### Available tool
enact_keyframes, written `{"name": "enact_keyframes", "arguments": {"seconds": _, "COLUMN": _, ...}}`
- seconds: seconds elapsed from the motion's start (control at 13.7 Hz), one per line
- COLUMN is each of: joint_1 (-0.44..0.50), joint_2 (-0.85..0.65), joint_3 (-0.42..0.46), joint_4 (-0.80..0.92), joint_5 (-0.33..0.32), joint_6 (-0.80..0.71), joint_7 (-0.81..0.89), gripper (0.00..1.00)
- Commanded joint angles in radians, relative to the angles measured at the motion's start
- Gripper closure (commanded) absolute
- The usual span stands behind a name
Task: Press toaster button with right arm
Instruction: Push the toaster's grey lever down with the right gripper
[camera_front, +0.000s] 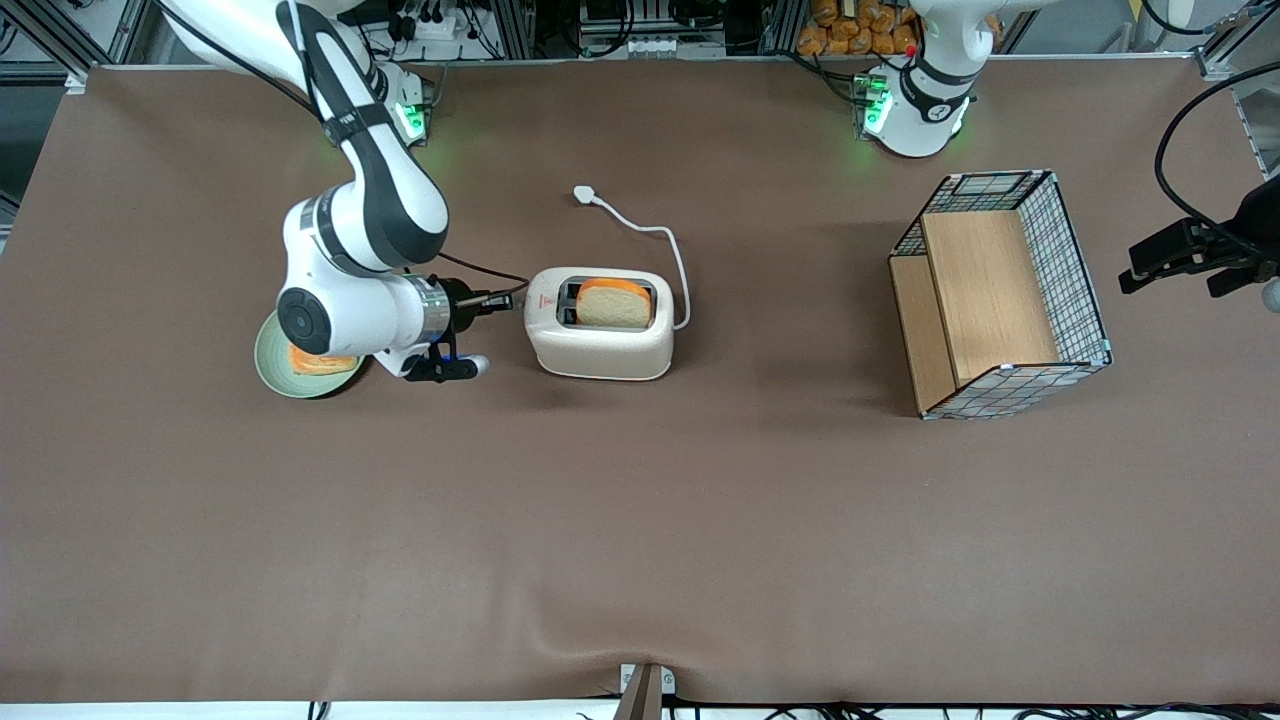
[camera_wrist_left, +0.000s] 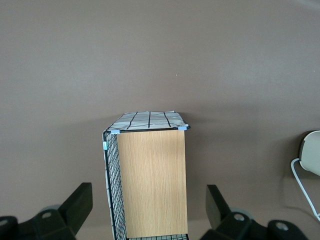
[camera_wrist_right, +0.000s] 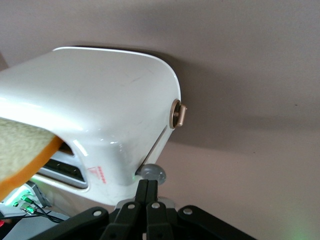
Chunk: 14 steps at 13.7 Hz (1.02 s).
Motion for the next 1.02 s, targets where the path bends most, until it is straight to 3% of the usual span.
{"name": "enact_keyframes", "arguments": {"seconds": 0.0, "joint_1": 0.021, "joint_2": 0.018, "joint_3": -0.010, "joint_4": -0.011, "joint_5": 0.029, "joint_6": 0.009, "joint_7": 0.000, "gripper": 1.00}}
{"name": "enact_keyframes", "arguments": {"seconds": 0.73, "joint_1": 0.007, "joint_2": 0.063, "joint_3": -0.010, "joint_4": -0.037, "joint_5": 0.124, "joint_6": 0.025, "joint_7": -0.009, "gripper": 1.00}}
{"name": "enact_keyframes", "arguments": {"seconds": 0.95, "joint_1": -0.010, "joint_2": 0.064, "joint_3": -0.010, "joint_4": -0.075, "joint_5": 0.191, "joint_6": 0.045, "joint_7": -0.057, "gripper": 1.00}}
